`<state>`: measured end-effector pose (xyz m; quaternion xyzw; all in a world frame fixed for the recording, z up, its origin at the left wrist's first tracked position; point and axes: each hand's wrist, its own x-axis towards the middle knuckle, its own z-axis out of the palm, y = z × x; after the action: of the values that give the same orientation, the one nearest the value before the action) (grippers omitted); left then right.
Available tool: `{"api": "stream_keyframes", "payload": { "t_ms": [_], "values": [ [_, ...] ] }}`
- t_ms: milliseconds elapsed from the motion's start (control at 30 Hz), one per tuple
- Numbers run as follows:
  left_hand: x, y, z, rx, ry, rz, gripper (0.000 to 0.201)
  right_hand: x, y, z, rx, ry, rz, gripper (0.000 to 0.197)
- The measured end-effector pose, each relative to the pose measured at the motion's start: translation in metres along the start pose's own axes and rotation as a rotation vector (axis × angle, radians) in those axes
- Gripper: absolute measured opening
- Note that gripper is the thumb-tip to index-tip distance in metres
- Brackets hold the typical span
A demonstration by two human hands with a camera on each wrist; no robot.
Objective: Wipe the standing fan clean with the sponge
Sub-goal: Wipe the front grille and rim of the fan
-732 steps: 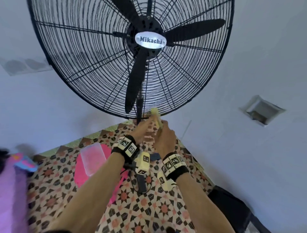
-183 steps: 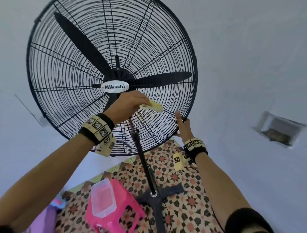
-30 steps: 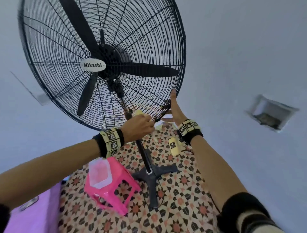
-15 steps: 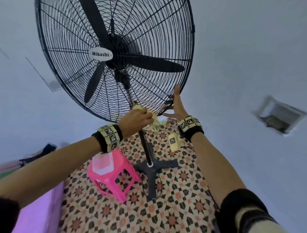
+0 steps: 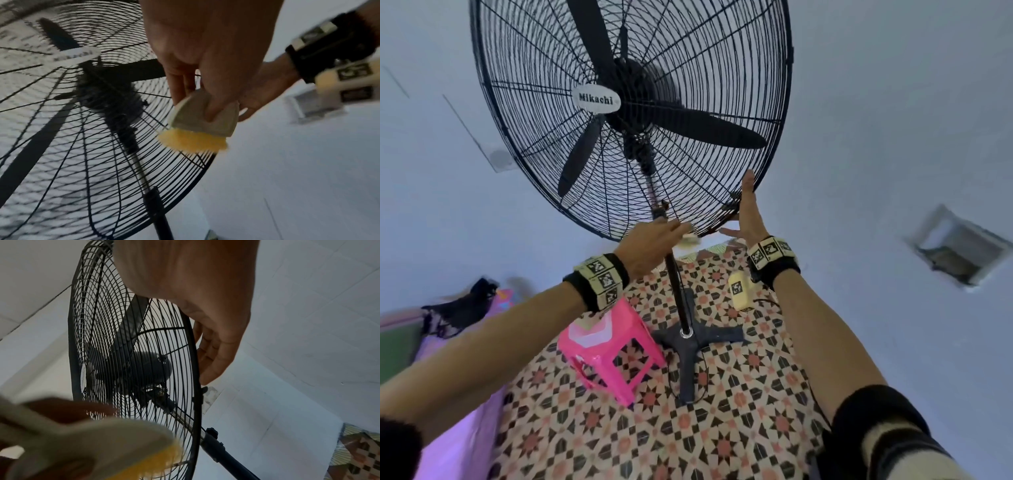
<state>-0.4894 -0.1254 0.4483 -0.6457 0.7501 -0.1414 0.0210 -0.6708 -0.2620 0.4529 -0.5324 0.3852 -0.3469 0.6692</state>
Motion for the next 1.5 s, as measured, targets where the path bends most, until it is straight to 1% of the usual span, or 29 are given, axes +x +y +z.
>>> {"api": "stream_keyframes", "payload": {
  "t_ms": [33,100,167,200,267,333,433,500,567,667,700,767,800,933,1000,1033,1100,1167,1200,1267,1300,1367,1400,1467,1500],
  "values": [
    [-0.001,-0.002,0.0,-0.063,0.031,0.015,0.066,0.002,0.001,0.0,0.006,0.003,0.003,0.118],
    [-0.003,0.001,-0.003,-0.147,0.115,0.116,0.065,0.002,0.002,0.0,0.005,0.013,-0.004,0.119],
    [-0.005,0.007,-0.009,-0.24,0.207,0.203,0.058,0.002,0.002,0.001,-0.005,0.022,-0.001,0.123],
    [-0.006,0.01,-0.01,-0.249,0.236,0.223,0.054,0.003,0.003,0.002,-0.01,0.029,-0.002,0.123],
    [-0.003,0.018,-0.013,-0.229,0.285,0.229,0.04,0.005,0.006,0.002,-0.012,0.046,-0.006,0.127],
    [0.0,0.029,-0.018,-0.237,0.301,0.213,0.022,0.005,0.007,0.002,-0.013,0.044,0.004,0.136],
    [0.003,0.043,-0.02,-0.3,0.302,0.124,0.01,0.004,0.007,0.001,-0.034,0.042,-0.01,0.137],
    [0.003,0.047,-0.021,-0.373,0.259,0.044,0.007,0.001,0.005,0.003,-0.038,0.04,-0.018,0.14],
    [0.0,0.047,-0.023,-0.478,0.239,-0.035,0.008,-0.001,0.005,0.003,-0.041,0.042,-0.014,0.145],
    [-0.007,0.045,-0.025,-0.634,0.267,-0.124,0.005,-0.005,0.005,0.005,-0.05,0.044,-0.013,0.144],
    [-0.01,0.046,-0.026,-0.666,0.269,-0.144,0.011,-0.006,0.005,0.006,-0.046,0.046,-0.012,0.142],
    [-0.015,0.049,-0.026,-0.744,0.242,-0.203,0.024,-0.01,0.004,0.008,-0.03,0.052,0.0,0.134],
    [-0.017,0.05,-0.025,-0.784,0.232,-0.249,0.026,-0.013,0.002,0.01,-0.019,0.056,0.007,0.128],
    [-0.03,0.046,-0.024,-0.893,0.212,-0.443,0.015,-0.017,0.001,0.012,-0.015,0.075,0.017,0.1],
    [-0.043,0.045,-0.019,-1.022,0.205,-0.563,0.009,-0.016,0.003,0.012,-0.024,0.094,0.019,0.096],
    [-0.05,0.046,-0.015,-1.093,0.221,-0.641,0.014,-0.016,0.004,0.013,-0.027,0.099,0.016,0.095],
    [-0.063,0.052,-0.005,-1.228,0.285,-0.78,0.034,-0.017,0.005,0.015,-0.036,0.104,-0.003,0.093],
    [-0.071,0.064,0.004,-1.318,0.377,-0.868,0.043,-0.018,0.005,0.016,-0.066,0.105,-0.019,0.092],
    [-0.07,0.071,0.005,-1.315,0.411,-0.888,0.045,-0.02,0.004,0.017,-0.081,0.102,-0.024,0.092],
    [-0.058,0.085,0.002,-1.243,0.455,-0.908,0.035,-0.023,0.003,0.018,-0.12,0.075,-0.032,0.098],
    [-0.048,0.091,0.001,-1.224,0.482,-0.906,0.029,-0.026,0.003,0.018,-0.148,0.055,-0.035,0.107],
    [-0.026,0.101,0.001,-1.229,0.544,-0.854,0.027,-0.027,0.002,0.015,-0.211,0.035,-0.056,0.131],
    [-0.016,0.106,0.001,-1.229,0.57,-0.834,0.024,-0.026,0.0,0.012,-0.237,0.024,-0.063,0.139],
    [-0.001,0.112,0.004,-1.295,0.633,-0.831,0.015,-0.023,-0.007,0.007,-0.273,0.0,-0.058,0.144],
    [0.004,0.114,0.009,-1.333,0.663,-0.831,0.012,-0.022,-0.014,0.006,-0.298,-0.004,-0.05,0.142]
  ]
}}
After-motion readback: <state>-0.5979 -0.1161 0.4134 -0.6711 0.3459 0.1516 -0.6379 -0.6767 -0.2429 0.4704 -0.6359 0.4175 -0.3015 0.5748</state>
